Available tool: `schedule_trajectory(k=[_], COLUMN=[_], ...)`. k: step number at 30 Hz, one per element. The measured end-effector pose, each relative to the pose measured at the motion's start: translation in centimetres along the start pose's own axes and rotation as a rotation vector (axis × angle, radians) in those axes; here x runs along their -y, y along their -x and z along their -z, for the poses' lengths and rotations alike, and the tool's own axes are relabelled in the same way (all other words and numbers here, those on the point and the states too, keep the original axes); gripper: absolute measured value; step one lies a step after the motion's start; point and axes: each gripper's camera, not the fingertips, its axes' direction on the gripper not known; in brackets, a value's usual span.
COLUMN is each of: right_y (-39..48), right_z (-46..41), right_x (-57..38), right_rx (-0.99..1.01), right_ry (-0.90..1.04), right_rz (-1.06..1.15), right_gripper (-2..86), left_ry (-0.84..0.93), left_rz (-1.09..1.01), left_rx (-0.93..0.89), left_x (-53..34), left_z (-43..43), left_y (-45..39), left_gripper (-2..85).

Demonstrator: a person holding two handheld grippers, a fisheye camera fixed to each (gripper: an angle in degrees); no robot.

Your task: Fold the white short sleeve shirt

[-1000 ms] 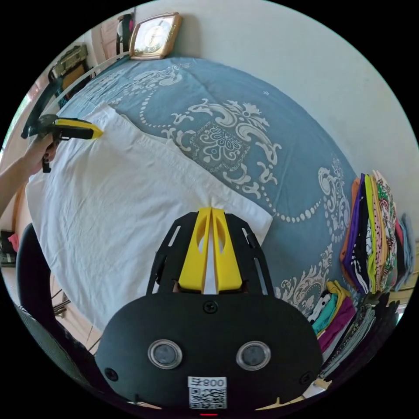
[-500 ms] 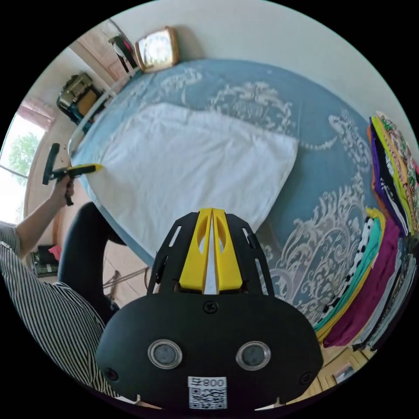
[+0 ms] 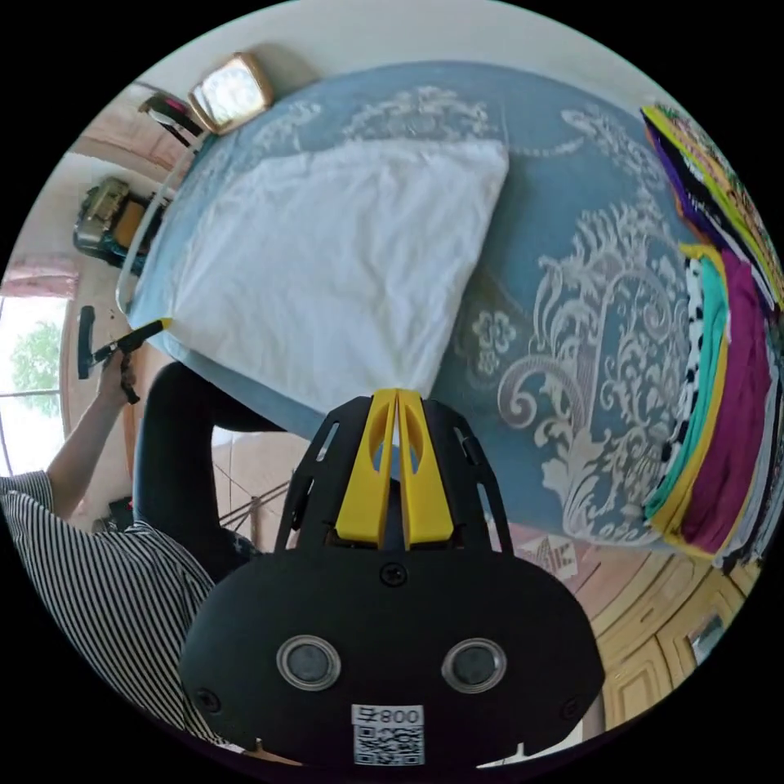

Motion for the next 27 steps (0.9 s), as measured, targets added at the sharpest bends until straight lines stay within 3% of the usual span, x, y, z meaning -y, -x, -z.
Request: schedule_trajectory(k=[3, 6, 9, 15, 20, 27], right_y=[-4.0, -6.2, -10.0, -17.5, -21.8, -25.1], right_z=[-0.5, 1.2, 1.3, -2.9, -6.8, -10.8], right_x=[-2.1, -5.1, -9.6, -16.8, -20.2, -23.0], right_rx=[0.118, 0.102, 0.172, 0.476, 0.634, 0.658], right_ry=[-0.013, -0.080, -0.139, -0.181, -0.193, -0.141], right_rz=[-0.090, -0.105, -0.189, -0.320, -0.375, -0.405], right_gripper=[0.1, 0.2, 0.5, 3.6, 6.4, 3.9], left_ry=[0.011, 0.002, -0.032, -0.050, -0.025, 0.001], left_rz=[0.076, 0.033, 0.002, -0.025, -0.149, -0.315], left_rx=[-0.076, -0.003, -0.039, -0.136, -0.186, -0.227], left_x=[-0.3, -1.2, -3.1, -7.0, -9.2, -10.9], left_z=[0.8, 2.7, 4.4, 4.8, 4.1, 1.7], left_y=[-0.7, -4.0, -7.4, -15.3, -26.1, -41.3], left_gripper=[0.1, 0.1, 0.0, 0.1, 0.2, 0.2])
